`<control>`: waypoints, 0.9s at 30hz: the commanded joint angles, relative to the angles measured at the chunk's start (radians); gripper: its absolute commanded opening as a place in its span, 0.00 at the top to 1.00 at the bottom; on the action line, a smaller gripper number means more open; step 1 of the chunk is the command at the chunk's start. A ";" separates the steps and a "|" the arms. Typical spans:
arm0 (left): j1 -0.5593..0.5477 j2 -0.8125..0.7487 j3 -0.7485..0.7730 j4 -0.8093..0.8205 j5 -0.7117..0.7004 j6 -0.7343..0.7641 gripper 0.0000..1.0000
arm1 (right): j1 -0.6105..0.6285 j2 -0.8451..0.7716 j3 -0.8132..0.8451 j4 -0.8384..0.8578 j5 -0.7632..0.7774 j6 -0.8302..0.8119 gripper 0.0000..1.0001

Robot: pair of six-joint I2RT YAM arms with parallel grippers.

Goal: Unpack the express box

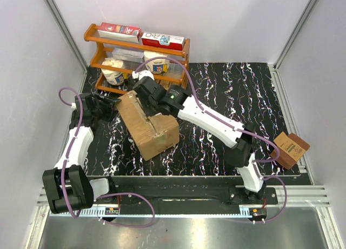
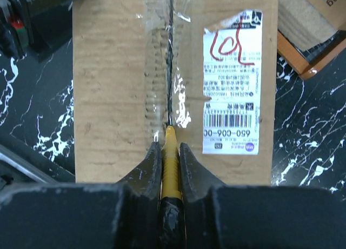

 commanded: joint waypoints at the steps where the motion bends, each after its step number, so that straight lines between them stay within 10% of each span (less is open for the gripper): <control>1: -0.004 0.031 -0.037 -0.126 -0.082 -0.011 0.38 | 0.018 -0.106 -0.062 -0.048 -0.042 0.012 1.00; 27: -0.003 0.044 -0.024 -0.144 -0.089 -0.017 0.38 | 0.019 -0.298 -0.277 -0.092 -0.243 0.039 1.00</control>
